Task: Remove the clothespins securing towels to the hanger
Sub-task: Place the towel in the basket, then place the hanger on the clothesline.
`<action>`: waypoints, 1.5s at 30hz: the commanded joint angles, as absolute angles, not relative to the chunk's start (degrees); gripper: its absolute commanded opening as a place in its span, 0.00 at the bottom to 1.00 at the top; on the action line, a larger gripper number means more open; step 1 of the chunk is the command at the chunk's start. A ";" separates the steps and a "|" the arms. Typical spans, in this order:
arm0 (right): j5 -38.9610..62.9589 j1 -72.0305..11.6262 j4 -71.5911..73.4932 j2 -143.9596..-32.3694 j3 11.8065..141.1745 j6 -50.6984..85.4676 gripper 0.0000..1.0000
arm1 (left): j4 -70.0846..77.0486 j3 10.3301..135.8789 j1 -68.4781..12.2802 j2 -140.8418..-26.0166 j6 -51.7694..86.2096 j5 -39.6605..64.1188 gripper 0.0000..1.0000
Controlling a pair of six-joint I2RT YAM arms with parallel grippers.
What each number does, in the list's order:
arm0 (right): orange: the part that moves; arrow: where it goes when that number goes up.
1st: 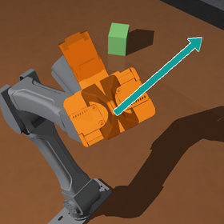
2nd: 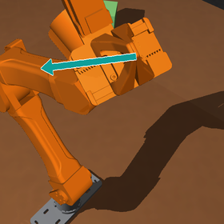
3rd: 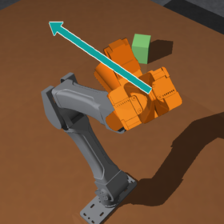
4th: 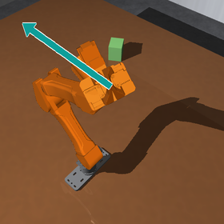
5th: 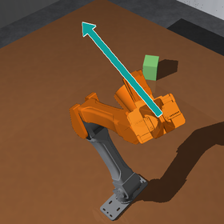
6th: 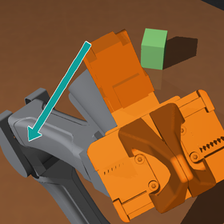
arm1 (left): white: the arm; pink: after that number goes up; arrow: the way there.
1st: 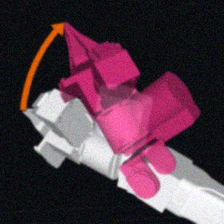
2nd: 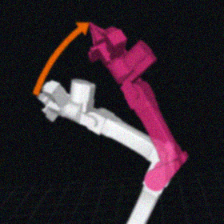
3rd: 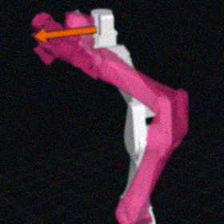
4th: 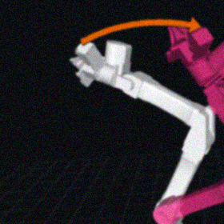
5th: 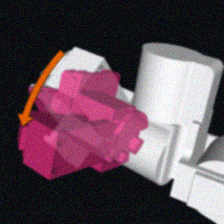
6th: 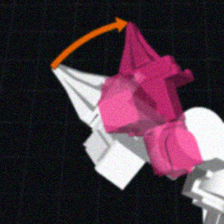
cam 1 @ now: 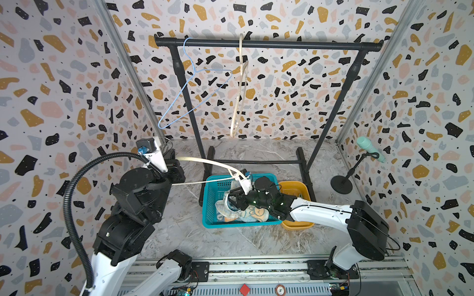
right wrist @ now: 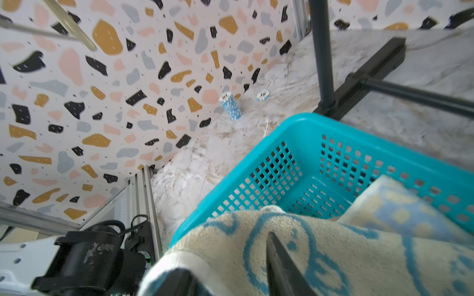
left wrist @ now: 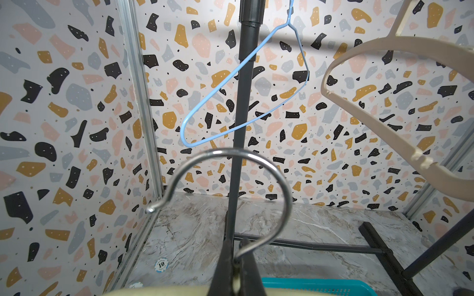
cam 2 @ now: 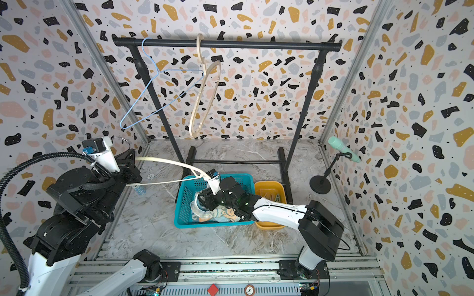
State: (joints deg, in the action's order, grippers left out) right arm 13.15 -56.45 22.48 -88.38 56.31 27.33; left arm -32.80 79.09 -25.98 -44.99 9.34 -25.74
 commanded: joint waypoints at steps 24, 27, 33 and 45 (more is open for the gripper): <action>22.33 -41.33 14.13 -57.24 48.60 24.46 0.58 | -30.28 77.26 -25.94 -48.68 7.56 -16.12 0.00; 26.26 -41.40 12.81 -53.53 49.41 22.27 0.58 | -30.37 77.10 -25.94 -50.01 8.03 -13.38 0.00; 28.80 -42.55 8.14 -51.58 52.28 19.24 0.59 | -29.03 76.55 -25.93 -51.80 9.24 -5.96 0.00; 21.70 -52.37 -0.55 -56.22 58.27 11.38 0.59 | -25.76 75.10 -26.78 -53.62 13.03 2.46 0.00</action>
State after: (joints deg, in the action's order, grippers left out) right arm 24.99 -51.35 2.57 -56.07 55.81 14.22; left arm -31.11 75.24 -26.24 -53.84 11.53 -0.54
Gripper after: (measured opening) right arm 0.590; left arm 0.058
